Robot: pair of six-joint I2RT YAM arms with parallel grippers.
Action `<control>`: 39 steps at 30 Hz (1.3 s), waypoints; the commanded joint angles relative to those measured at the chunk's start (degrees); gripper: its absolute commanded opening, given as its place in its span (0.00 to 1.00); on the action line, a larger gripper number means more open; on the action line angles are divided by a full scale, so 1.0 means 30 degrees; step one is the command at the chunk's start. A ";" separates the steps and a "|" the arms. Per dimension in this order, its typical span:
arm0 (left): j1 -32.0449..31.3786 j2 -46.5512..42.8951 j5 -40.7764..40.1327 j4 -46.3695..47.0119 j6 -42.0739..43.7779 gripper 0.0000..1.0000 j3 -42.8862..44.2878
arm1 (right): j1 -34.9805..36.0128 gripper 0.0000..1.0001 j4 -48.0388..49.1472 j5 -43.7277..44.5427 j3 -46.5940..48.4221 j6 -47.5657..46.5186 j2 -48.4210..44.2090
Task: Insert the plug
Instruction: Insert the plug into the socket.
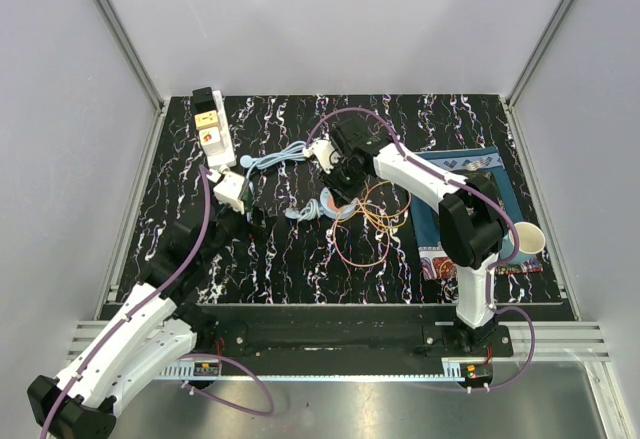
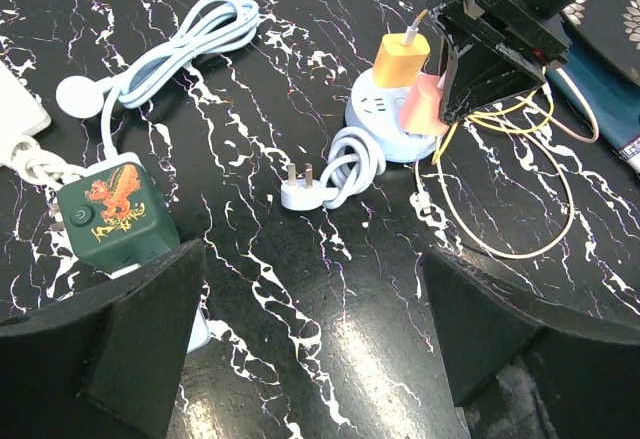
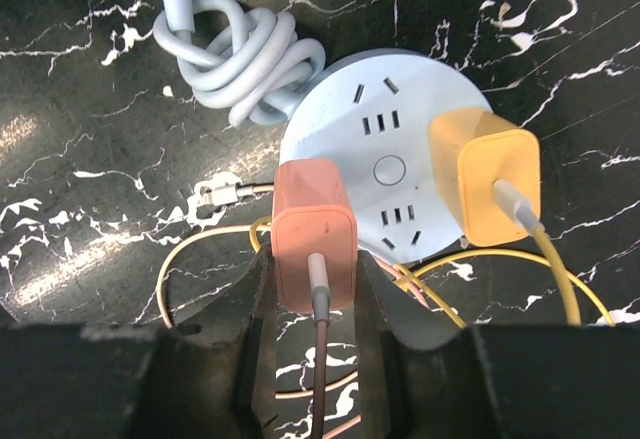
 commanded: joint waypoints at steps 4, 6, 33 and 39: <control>0.0077 -0.0079 -0.0491 0.1025 0.0403 0.92 -0.0056 | 0.0449 0.00 -0.0719 0.0828 0.0022 -0.0207 -0.0821; 0.0048 -0.0050 -0.0375 0.1113 0.0403 0.92 -0.0085 | 0.0449 0.00 -0.0719 0.1032 0.0022 -0.0178 -0.0734; 0.0077 -0.0080 -0.0170 0.1172 0.0227 0.92 -0.0085 | 0.1650 0.00 0.0072 0.1796 -0.1647 0.0467 -0.0060; 0.0077 -0.0108 -0.0111 0.1143 0.0168 0.92 -0.0085 | 0.1738 0.00 0.0833 0.1795 -0.2057 0.0701 -0.0235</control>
